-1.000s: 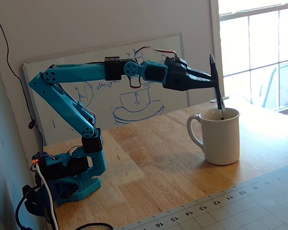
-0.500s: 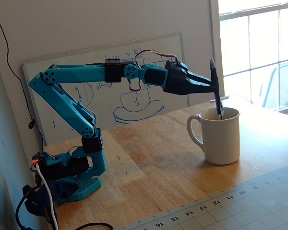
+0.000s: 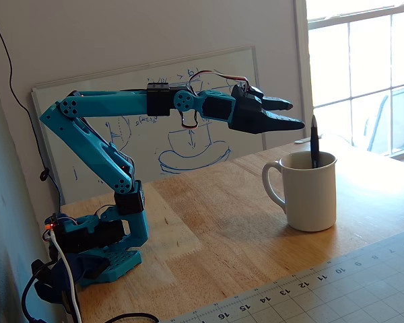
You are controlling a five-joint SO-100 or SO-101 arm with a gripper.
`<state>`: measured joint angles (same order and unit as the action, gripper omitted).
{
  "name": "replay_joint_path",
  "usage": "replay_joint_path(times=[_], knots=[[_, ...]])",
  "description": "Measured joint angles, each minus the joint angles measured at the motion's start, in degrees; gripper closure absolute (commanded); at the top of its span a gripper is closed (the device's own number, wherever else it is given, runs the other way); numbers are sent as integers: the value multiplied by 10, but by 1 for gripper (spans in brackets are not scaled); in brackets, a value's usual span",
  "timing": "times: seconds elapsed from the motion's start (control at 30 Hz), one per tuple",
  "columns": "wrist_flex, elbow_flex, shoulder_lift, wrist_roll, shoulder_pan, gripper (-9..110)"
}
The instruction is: Grasp a pen and put it in a mug.
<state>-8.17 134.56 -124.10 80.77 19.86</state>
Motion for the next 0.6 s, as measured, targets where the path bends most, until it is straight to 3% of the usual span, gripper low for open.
replay_joint_path(times=[0.6], knots=[[0,0,-120,0,-29,65]])
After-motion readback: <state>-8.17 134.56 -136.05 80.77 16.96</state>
